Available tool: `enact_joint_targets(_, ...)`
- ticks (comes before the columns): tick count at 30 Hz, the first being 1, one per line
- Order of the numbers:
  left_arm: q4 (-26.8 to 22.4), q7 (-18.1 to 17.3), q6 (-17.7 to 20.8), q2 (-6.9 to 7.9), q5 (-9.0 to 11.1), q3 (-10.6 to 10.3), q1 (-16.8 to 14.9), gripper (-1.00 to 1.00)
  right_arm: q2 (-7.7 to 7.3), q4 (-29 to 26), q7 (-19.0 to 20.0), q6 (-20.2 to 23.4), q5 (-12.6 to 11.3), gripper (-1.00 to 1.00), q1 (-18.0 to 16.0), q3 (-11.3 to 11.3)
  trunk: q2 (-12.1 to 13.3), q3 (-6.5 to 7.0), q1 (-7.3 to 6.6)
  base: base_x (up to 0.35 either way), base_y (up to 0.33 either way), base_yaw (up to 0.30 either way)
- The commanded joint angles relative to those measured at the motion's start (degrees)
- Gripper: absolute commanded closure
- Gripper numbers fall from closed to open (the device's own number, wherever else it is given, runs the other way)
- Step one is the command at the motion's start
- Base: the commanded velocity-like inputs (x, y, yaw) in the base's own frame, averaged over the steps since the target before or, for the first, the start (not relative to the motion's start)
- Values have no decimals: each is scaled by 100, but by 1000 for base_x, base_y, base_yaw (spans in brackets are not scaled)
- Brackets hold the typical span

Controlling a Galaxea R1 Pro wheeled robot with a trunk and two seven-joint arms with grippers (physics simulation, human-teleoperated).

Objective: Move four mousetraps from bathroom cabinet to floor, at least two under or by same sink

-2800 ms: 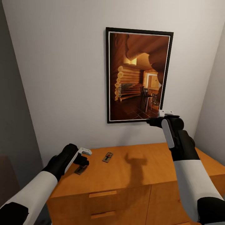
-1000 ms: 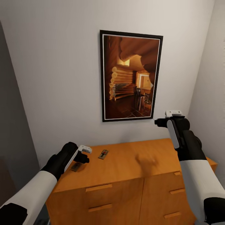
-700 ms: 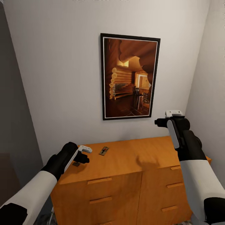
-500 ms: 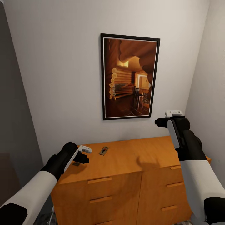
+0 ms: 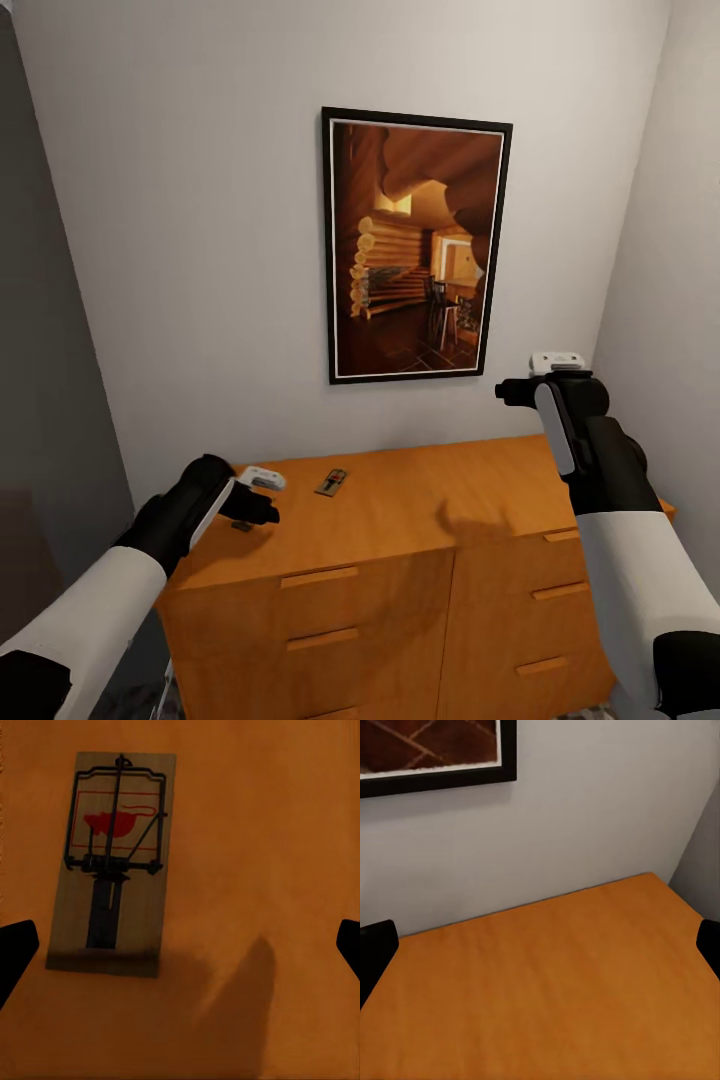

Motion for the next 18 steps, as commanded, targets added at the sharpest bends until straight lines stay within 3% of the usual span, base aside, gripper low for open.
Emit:
enact_joint_targets(1,-15,-71,21,49,13,-21,-6,-100,-4,-3,-53,17,-60,-100,-5,6,-5,-8,0,0,0,0)
enact_joint_targets(6,-71,-288,20,242,10,-28,-8,-100,-6,-2,-50,17,-60,-100,-6,6,-5,-8,0,0,0,0)
enact_joint_targets(18,-428,-370,31,333,2,-27,-9,-100,-6,-2,-50,17,-60,-100,-6,6,-5,-8,0,0,0,0)
